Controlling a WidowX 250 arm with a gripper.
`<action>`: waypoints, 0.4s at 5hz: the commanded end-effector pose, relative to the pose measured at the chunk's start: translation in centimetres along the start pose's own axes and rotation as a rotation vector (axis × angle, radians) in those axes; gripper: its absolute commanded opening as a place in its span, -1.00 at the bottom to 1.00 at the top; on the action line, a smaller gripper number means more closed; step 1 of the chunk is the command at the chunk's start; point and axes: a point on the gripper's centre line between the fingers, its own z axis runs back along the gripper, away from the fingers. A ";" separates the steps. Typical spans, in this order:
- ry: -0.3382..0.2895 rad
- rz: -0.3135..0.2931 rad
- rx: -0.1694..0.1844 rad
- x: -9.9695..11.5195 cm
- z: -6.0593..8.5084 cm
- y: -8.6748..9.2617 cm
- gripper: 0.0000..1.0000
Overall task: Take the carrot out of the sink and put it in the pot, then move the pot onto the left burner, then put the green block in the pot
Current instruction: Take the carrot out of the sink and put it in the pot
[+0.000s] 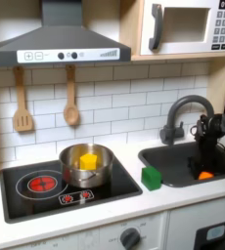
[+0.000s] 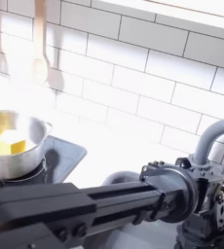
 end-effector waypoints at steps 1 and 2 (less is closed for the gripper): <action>-0.054 0.038 0.028 -0.2 3.0 1.1 -1.00; -0.103 0.064 0.053 -0.3 5.0 1.7 -1.00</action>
